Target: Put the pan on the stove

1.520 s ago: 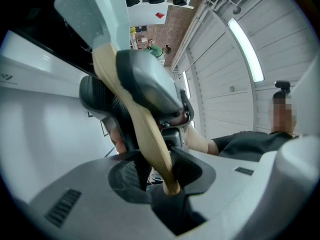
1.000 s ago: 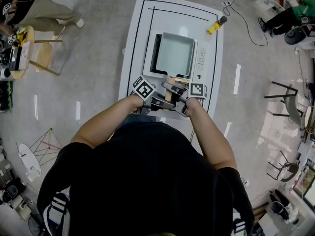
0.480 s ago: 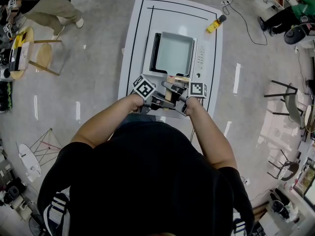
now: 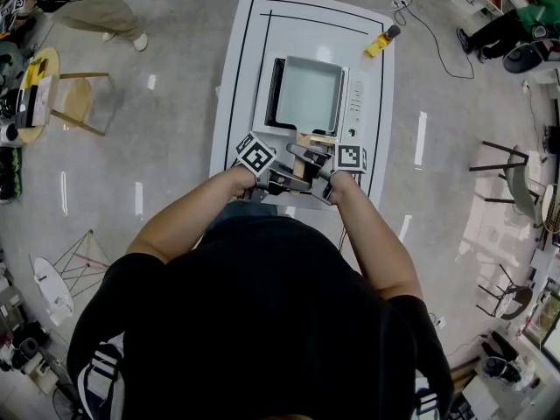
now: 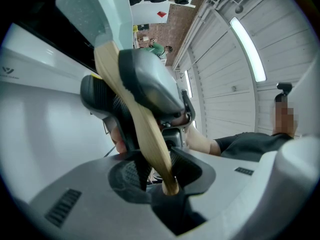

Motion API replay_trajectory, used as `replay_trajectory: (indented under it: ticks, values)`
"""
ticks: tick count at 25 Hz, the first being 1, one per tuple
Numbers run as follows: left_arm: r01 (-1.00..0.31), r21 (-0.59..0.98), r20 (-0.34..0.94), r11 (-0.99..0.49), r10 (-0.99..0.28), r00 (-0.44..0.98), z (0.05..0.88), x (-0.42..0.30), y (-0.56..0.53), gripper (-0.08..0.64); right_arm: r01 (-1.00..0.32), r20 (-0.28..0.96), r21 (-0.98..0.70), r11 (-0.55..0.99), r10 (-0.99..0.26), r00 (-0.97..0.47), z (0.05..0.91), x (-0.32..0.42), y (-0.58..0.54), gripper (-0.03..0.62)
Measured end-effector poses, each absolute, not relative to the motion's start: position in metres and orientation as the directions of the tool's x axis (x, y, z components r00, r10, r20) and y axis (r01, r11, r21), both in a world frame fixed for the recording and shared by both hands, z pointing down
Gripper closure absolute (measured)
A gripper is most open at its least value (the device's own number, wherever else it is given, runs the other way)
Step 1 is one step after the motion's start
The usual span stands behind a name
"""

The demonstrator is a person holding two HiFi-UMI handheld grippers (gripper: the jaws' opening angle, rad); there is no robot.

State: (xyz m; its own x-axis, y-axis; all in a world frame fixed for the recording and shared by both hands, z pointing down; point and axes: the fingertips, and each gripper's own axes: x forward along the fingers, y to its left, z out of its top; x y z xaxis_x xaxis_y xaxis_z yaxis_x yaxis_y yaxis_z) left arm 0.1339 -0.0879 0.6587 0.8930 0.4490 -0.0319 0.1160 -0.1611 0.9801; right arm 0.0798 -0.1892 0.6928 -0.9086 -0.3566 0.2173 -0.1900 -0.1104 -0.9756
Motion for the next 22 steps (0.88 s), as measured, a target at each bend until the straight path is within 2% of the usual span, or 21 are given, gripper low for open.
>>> replay_trajectory:
  ticks: [13, 22]
  values:
    - [0.108, 0.981, -0.026, -0.159, 0.448, 0.894, 0.6599, 0.1337, -0.0882, 0.436, -0.182, 0.208, -0.978, -0.103, -0.375, -0.904, 0.6907, 0.0797, -0.1900, 0.454]
    - [0.112, 0.982, -0.037, -0.151, 0.430, 0.902, 0.6572, 0.1311, -0.0885, 0.434, -0.169, 0.177, -0.984, -0.056, -0.386, -0.905, 0.6850, 0.0798, -0.1935, 0.396]
